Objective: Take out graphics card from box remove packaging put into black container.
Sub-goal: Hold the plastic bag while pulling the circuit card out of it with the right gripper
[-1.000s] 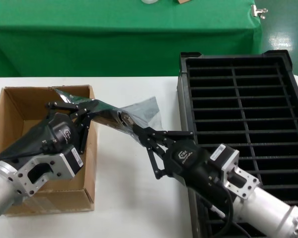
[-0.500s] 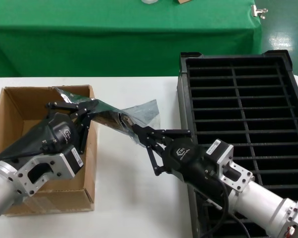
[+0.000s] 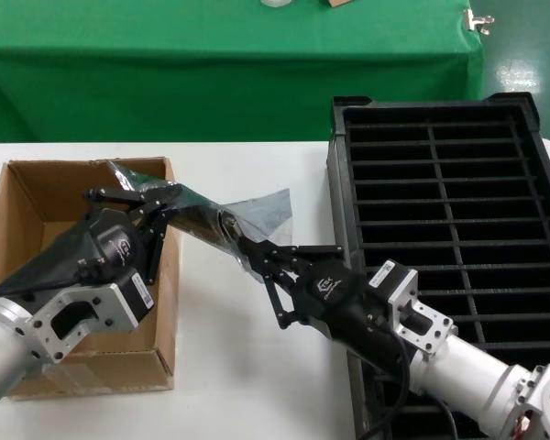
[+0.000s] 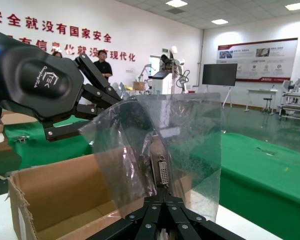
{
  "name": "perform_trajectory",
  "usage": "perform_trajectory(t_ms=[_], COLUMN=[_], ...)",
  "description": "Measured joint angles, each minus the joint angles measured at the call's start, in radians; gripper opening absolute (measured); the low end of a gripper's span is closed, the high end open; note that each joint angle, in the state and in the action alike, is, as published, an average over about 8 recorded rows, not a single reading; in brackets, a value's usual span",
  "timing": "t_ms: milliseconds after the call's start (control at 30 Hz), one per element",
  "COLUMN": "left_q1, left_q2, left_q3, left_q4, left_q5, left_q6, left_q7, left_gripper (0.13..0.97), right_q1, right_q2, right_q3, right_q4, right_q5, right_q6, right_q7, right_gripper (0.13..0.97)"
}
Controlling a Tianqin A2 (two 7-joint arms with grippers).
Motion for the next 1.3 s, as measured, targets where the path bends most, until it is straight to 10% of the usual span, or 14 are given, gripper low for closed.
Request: perform_trajectory(t_ms=[1300], left_q1=[0.000], left_q2=[0.000], left_q3=[0.000], left_q4=[0.000], left_q5=[0.000], left_q6=[0.000], left_q7=[0.000], left_gripper=[0.139], right_q1=[0.060], right_q2=[-0.076], right_q3=[0.009], right_q4=[-0.098], right_q5=[0.014], right_q6=[-0.030], right_q7=[-0.056], right_gripper=[0.442])
